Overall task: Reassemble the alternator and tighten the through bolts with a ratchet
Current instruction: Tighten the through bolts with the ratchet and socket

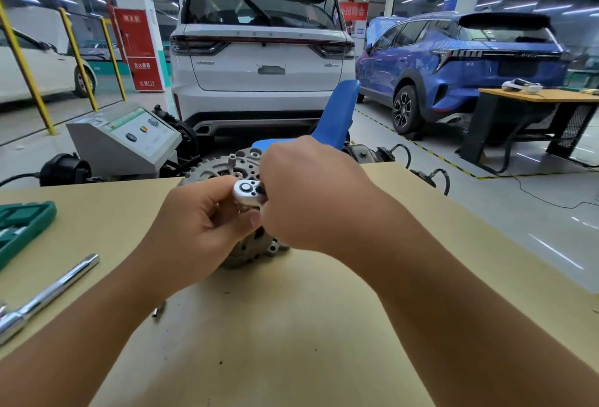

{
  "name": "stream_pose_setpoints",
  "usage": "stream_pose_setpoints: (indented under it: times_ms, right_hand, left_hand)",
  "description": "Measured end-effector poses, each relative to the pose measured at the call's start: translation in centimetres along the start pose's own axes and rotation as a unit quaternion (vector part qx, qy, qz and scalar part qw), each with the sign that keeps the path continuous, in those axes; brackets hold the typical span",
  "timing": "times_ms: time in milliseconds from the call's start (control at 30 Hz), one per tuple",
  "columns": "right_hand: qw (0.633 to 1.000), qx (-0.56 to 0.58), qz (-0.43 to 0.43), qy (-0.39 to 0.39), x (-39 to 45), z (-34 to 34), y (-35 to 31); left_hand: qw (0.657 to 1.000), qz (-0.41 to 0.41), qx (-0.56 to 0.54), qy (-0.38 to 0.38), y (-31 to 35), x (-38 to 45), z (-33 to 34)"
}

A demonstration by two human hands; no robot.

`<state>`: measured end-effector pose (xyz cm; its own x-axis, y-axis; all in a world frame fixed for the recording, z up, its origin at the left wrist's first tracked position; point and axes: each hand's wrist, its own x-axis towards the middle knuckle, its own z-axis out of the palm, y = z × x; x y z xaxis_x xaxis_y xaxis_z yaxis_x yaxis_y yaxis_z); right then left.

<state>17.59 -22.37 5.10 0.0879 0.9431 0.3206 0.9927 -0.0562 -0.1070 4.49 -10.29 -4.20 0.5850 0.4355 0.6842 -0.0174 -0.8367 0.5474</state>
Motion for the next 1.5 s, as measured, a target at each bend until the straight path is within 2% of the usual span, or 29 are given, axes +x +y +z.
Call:
stream_pose_setpoints:
  times_ms: [167, 267, 367, 533, 667, 767, 867, 1033, 1100, 1167, 1267, 1400, 1500]
  right_hand:
    - [0.996, 0.067, 0.007, -0.063, 0.2, -0.6, 0.2]
    - [0.999, 0.01, 0.018, -0.039, 0.3, -0.6, 0.5]
    - [1.0, -0.014, 0.016, -0.011, 0.1, -0.3, 0.3]
    - [0.995, 0.065, 0.018, -0.067, 0.1, -0.8, 0.1]
    - [0.998, 0.029, 0.013, -0.045, 0.5, -0.8, 0.7]
    - [0.999, 0.021, 0.009, -0.041, 0.3, -0.5, 0.6]
    - [0.995, 0.071, 0.01, -0.062, 0.1, -0.8, 0.2]
    - [0.998, 0.019, 0.007, -0.053, 0.4, -0.9, 0.9]
    - [0.999, 0.005, 0.008, -0.051, 0.2, -0.6, 0.9]
    - [0.998, 0.008, -0.004, -0.067, 0.1, -0.6, 0.7]
    - [0.992, 0.068, 0.006, -0.107, 0.2, -1.3, 0.7]
    - [0.998, 0.037, 0.009, -0.058, 0.5, -0.8, 1.2]
    - [0.999, 0.023, 0.018, -0.02, 0.5, -0.4, 1.1]
  left_hand:
    - [1.0, -0.014, 0.006, 0.015, 0.0, 0.0, 0.4]
    - [0.999, -0.014, 0.021, -0.031, -0.3, 0.0, -0.1]
    - [0.999, -0.021, 0.029, -0.002, -0.2, -0.1, 0.4]
    - [0.998, -0.049, 0.029, 0.036, 0.2, 0.0, 0.7]
    - [0.999, -0.052, -0.004, -0.011, -0.2, 0.0, -0.1]
    - [0.999, -0.034, 0.011, 0.008, 0.0, -0.1, 0.4]
    - [0.997, -0.048, 0.041, 0.04, 0.1, 0.0, 0.8]
    - [0.999, -0.049, 0.009, -0.021, -0.5, 0.0, -0.1]
    - [0.999, -0.05, 0.015, -0.008, -0.6, 0.0, 0.3]
    - [0.999, -0.05, 0.015, 0.012, -0.6, -0.1, 0.7]
    - [0.998, -0.057, 0.002, 0.017, -0.8, 0.0, 0.6]
    - [0.998, -0.055, -0.029, -0.033, -0.5, 0.2, -0.2]
    - [0.999, -0.049, 0.003, -0.009, -0.3, 0.2, 0.1]
